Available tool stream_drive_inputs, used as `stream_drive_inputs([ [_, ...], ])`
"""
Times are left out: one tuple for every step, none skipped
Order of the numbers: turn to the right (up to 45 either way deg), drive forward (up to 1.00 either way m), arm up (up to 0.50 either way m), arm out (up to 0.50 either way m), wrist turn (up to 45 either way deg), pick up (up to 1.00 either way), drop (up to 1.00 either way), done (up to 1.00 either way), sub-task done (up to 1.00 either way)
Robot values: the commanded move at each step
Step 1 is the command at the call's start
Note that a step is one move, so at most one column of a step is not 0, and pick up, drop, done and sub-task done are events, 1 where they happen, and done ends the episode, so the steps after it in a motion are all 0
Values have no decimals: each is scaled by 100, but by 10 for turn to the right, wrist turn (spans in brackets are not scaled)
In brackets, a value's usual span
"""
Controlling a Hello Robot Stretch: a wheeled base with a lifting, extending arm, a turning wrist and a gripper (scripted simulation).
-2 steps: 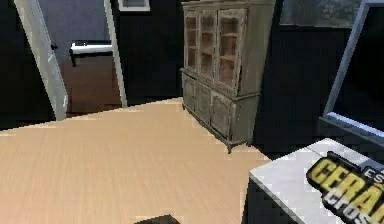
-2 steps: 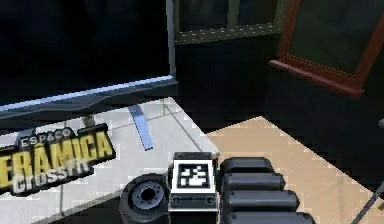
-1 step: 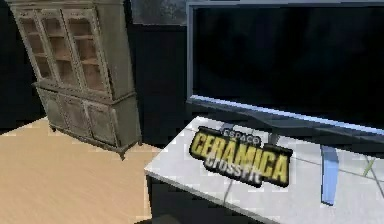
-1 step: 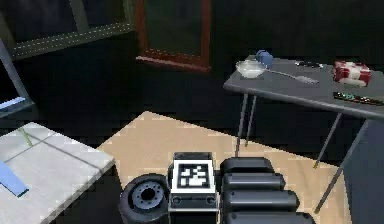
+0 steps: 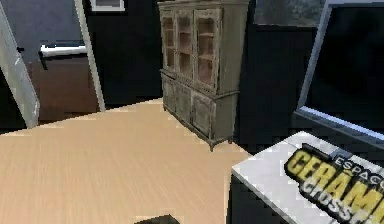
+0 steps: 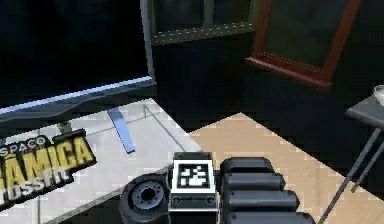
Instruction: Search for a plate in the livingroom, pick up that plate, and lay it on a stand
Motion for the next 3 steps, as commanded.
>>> stream_drive_inputs([
  [300, 0, 0, 0, 0, 0, 0, 0, 0],
  [270, 0, 0, 0, 0, 0, 0, 0, 0],
  [0, 35, 0, 0, 0, 0, 0, 0, 0],
])
